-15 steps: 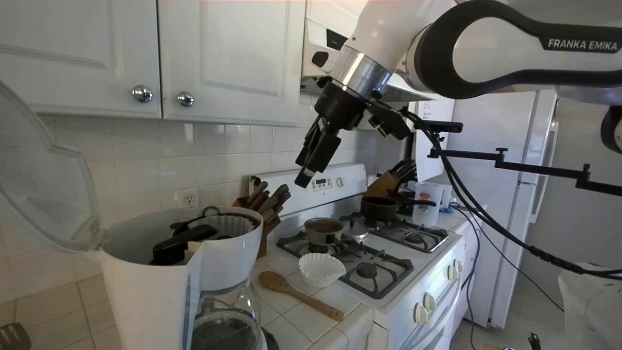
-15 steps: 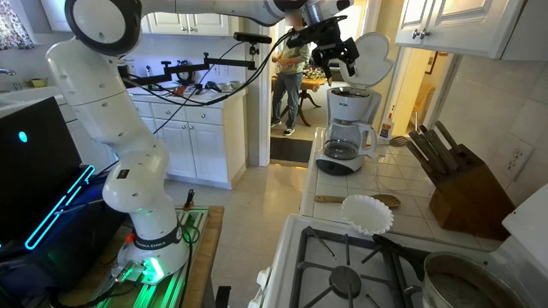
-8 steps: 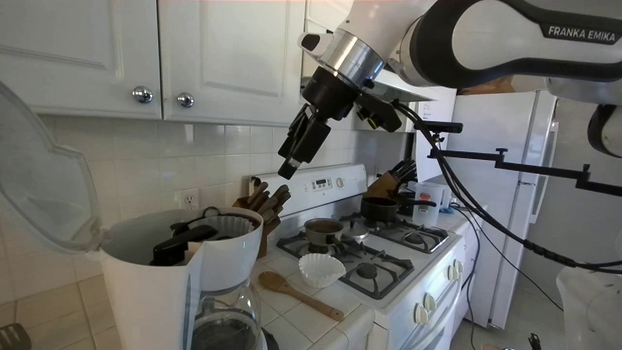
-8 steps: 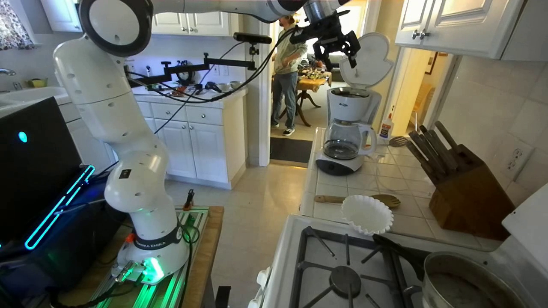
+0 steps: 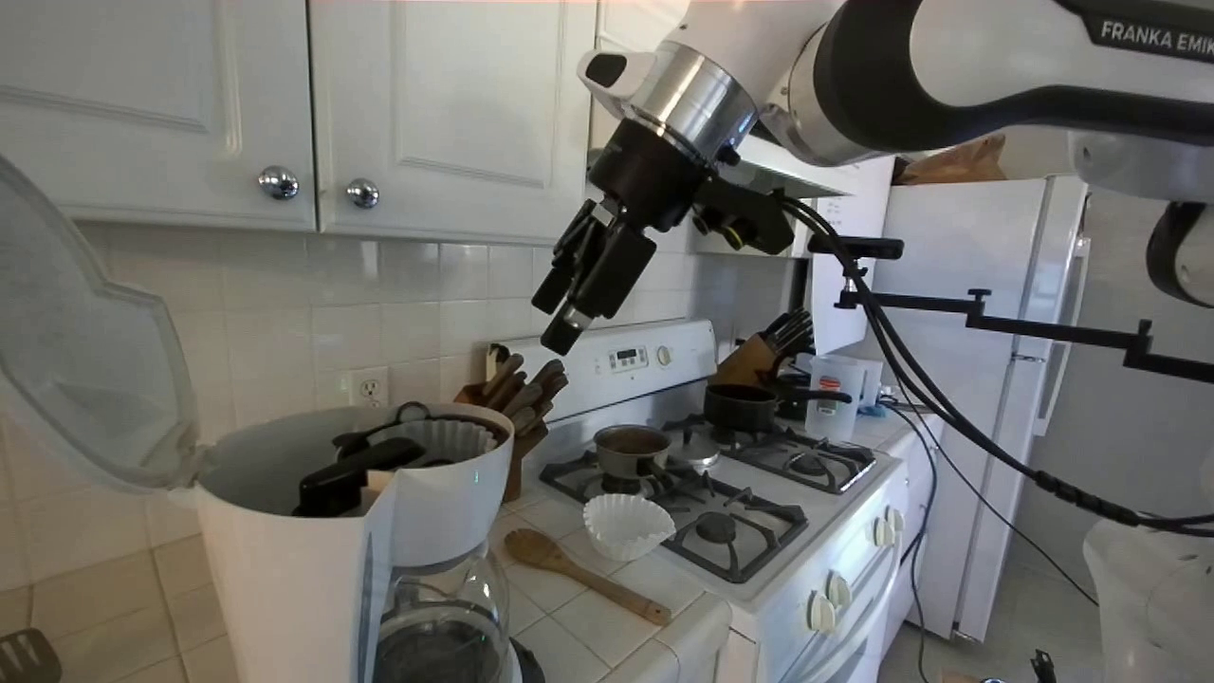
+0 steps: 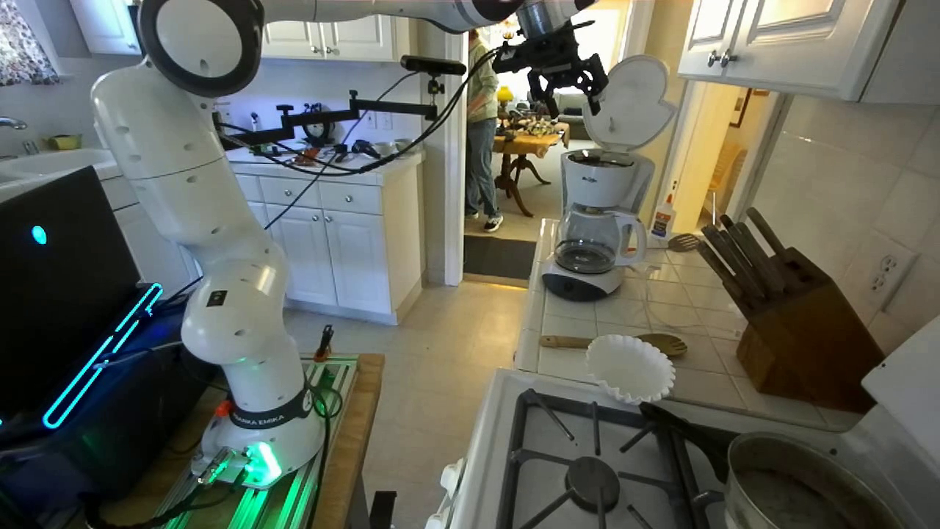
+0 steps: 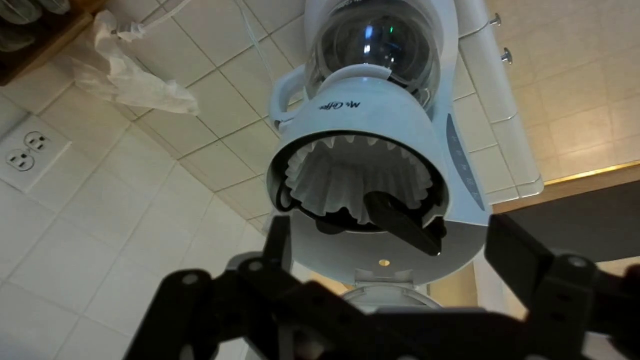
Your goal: Remove the black object from the coffee machine, then put it on the counter
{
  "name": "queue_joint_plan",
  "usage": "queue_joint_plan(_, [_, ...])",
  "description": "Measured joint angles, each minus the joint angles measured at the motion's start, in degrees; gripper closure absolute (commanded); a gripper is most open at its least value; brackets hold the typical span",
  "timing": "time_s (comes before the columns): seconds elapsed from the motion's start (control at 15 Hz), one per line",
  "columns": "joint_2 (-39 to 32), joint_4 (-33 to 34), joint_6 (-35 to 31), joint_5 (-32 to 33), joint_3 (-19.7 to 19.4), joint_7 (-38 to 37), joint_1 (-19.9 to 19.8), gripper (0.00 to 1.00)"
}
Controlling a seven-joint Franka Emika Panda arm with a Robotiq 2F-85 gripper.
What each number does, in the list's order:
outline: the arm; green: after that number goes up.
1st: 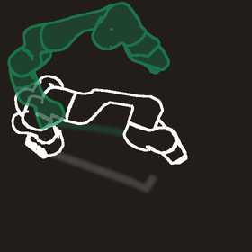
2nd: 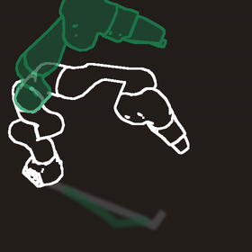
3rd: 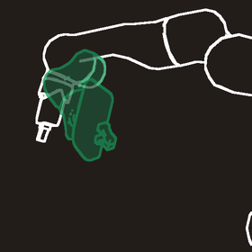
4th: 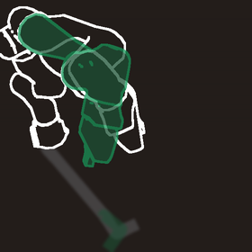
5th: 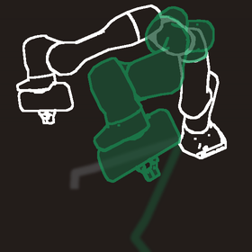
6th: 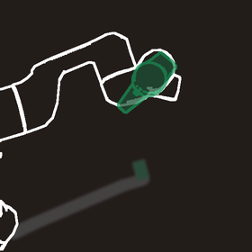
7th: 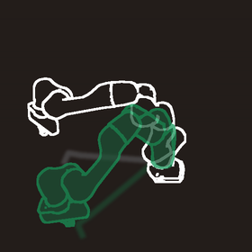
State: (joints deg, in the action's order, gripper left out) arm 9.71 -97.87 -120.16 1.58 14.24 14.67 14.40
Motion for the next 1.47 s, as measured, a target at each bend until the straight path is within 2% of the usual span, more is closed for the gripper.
queue_joint_plan(0.33, [-0.2,0.0,0.0,0.0,0.0,0.1,0.0,0.0])
queue_joint_plan(0.4, [-0.5,0.0,0.0,0.0,0.0,0.1,0.0,0.25])
queue_joint_plan(0.47, [-0.8,0.0,0.0,0.0,0.1,0.1,0.0,0.26])
queue_joint_plan(1.13, [-5.0,0.0,-1.1,0.0,1.6,0.2,1.3,0.98])
queue_joint_plan(1.47, [-5.5,0.2,-2.0,0.0,1.6,0.2,1.4,1.0])
